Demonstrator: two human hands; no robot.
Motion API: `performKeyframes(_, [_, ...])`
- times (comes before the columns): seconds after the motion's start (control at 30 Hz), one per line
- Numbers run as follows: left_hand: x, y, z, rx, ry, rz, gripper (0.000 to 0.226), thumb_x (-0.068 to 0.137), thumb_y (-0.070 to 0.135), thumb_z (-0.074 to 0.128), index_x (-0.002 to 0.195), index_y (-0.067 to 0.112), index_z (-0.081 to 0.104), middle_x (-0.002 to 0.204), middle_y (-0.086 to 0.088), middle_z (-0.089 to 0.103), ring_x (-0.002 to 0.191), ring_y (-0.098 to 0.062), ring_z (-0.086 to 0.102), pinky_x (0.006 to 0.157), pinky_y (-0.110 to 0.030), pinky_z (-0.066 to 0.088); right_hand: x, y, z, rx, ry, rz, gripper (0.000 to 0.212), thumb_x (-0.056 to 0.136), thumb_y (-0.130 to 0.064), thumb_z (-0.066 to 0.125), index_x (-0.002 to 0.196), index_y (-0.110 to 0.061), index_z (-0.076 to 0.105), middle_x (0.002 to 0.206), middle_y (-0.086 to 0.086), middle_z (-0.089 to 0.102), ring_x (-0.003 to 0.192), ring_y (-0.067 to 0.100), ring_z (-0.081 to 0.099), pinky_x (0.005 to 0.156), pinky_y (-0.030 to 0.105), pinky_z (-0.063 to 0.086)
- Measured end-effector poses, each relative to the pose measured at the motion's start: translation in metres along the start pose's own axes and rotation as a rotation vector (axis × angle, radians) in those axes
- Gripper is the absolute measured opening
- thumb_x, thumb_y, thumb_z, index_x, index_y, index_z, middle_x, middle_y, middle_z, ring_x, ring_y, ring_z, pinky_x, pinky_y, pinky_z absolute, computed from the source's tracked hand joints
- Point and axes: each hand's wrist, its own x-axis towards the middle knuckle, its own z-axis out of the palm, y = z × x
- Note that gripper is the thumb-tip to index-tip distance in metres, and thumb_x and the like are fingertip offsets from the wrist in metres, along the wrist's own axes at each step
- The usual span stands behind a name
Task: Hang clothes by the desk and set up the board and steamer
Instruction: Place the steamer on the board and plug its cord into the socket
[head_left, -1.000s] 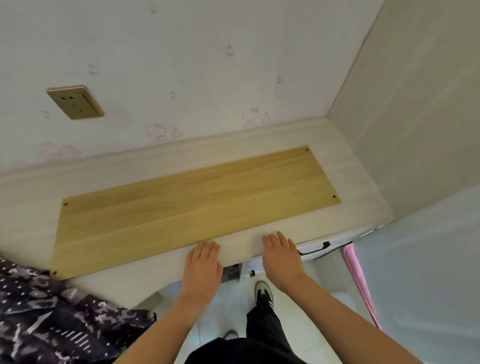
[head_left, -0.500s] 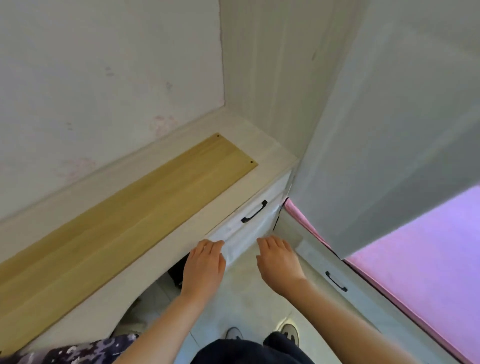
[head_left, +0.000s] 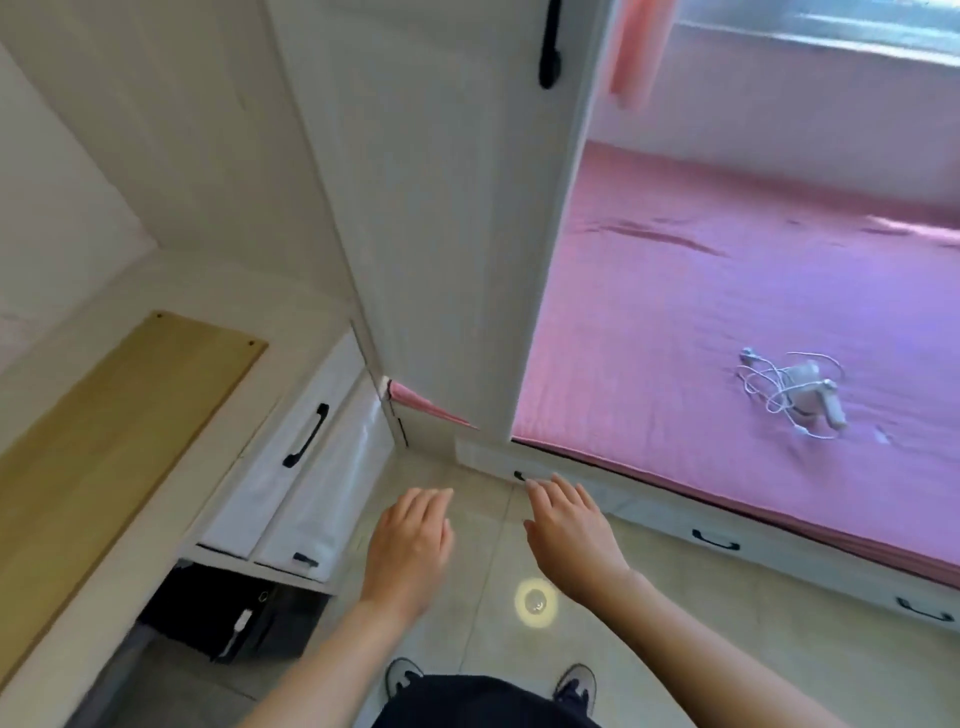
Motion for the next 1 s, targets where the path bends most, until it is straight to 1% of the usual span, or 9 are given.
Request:
performKeyframes(0.07, [0.009, 0.036, 0.017, -0.028, -0.031, 0.03, 0.038, 0.084, 0.015, 0.064, 0.122, 0.013, 0.061, 0.111, 0.003, 0.065, 0.104, -0.013, 0.06, 0.083, -0.027, 0.051, -0.018, 0.036, 0.0, -0.004, -0.004, 0.057, 0.047, 0.07, -0.025, 0.076, 0.113, -0.008, 0.065, 0.106, 0.005, 0.07, 0.109, 0.028, 0.063, 0.091, 0.041, 0.051])
performKeyframes(0.17, [0.019, 0.085, 0.042, -0.045, -0.073, 0.077, 0.04, 0.083, 0.015, 0.065, 0.123, 0.013, 0.061, 0.113, 0.003, 0.066, 0.107, -0.012, 0.061, 0.088, -0.028, 0.051, -0.044, 0.085, 0.002, 0.013, -0.017, 0.138, 0.05, 0.074, -0.025, 0.074, 0.119, -0.006, 0.062, 0.11, 0.008, 0.069, 0.112, 0.03, 0.061, 0.094, 0.044, 0.05])
performKeyframes(0.27, [0.028, 0.135, 0.068, -0.05, -0.127, 0.126, 0.04, 0.082, 0.015, 0.067, 0.122, 0.013, 0.062, 0.113, 0.004, 0.066, 0.107, -0.012, 0.061, 0.092, -0.028, 0.049, -0.071, 0.133, 0.006, 0.017, -0.009, 0.205, 0.052, 0.068, -0.026, 0.079, 0.114, -0.007, 0.065, 0.103, 0.007, 0.07, 0.107, 0.029, 0.064, 0.089, 0.043, 0.054])
performKeyframes(0.4, [0.04, 0.193, 0.1, -0.066, -0.177, 0.187, 0.04, 0.081, 0.013, 0.068, 0.12, 0.012, 0.063, 0.109, 0.003, 0.067, 0.103, -0.014, 0.061, 0.089, -0.031, 0.051, -0.102, 0.188, 0.01, 0.027, 0.024, 0.288, 0.05, 0.063, -0.023, 0.081, 0.109, -0.008, 0.067, 0.097, 0.006, 0.071, 0.101, 0.029, 0.067, 0.084, 0.042, 0.056])
performKeyframes(0.47, [0.046, 0.217, 0.112, -0.079, -0.204, 0.208, 0.04, 0.08, 0.012, 0.069, 0.119, 0.012, 0.063, 0.108, 0.003, 0.067, 0.103, -0.014, 0.062, 0.088, -0.031, 0.051, -0.114, 0.214, 0.012, 0.04, 0.023, 0.33, 0.05, 0.064, -0.023, 0.08, 0.109, -0.007, 0.067, 0.097, 0.007, 0.071, 0.101, 0.029, 0.067, 0.084, 0.043, 0.056])
performKeyframes(0.63, [0.069, 0.263, 0.131, -0.056, -0.261, 0.278, 0.038, 0.078, 0.013, 0.07, 0.115, 0.012, 0.065, 0.105, 0.003, 0.068, 0.1, -0.014, 0.063, 0.083, -0.03, 0.054, -0.133, 0.267, 0.013, 0.075, 0.026, 0.427, 0.047, 0.071, -0.022, 0.075, 0.113, -0.005, 0.064, 0.101, 0.009, 0.07, 0.106, 0.031, 0.064, 0.087, 0.044, 0.055])
performKeyframes(0.77, [0.096, 0.287, 0.145, -0.051, -0.301, 0.291, 0.036, 0.08, 0.014, 0.067, 0.116, 0.014, 0.064, 0.105, 0.005, 0.067, 0.1, -0.015, 0.062, 0.081, -0.03, 0.053, -0.133, 0.304, 0.011, 0.097, 0.01, 0.504, 0.046, 0.073, -0.024, 0.076, 0.112, -0.005, 0.064, 0.1, 0.009, 0.069, 0.104, 0.031, 0.065, 0.086, 0.044, 0.055])
performKeyframes(0.87, [0.122, 0.303, 0.157, -0.058, -0.321, 0.298, 0.033, 0.081, 0.014, 0.066, 0.114, 0.014, 0.065, 0.102, 0.005, 0.067, 0.098, -0.016, 0.062, 0.079, -0.031, 0.053, -0.126, 0.331, 0.012, 0.11, -0.004, 0.546, 0.044, 0.079, -0.025, 0.07, 0.117, -0.004, 0.062, 0.105, 0.009, 0.068, 0.107, 0.031, 0.063, 0.09, 0.045, 0.053])
performKeyframes(1.0, [0.17, 0.327, 0.175, -0.078, -0.335, 0.282, 0.031, 0.084, 0.013, 0.062, 0.115, 0.012, 0.064, 0.106, 0.003, 0.068, 0.1, -0.018, 0.062, 0.081, -0.031, 0.052, -0.105, 0.374, 0.009, 0.108, -0.028, 0.589, 0.042, 0.08, -0.025, 0.067, 0.116, -0.005, 0.061, 0.103, 0.009, 0.068, 0.104, 0.031, 0.062, 0.09, 0.045, 0.052])
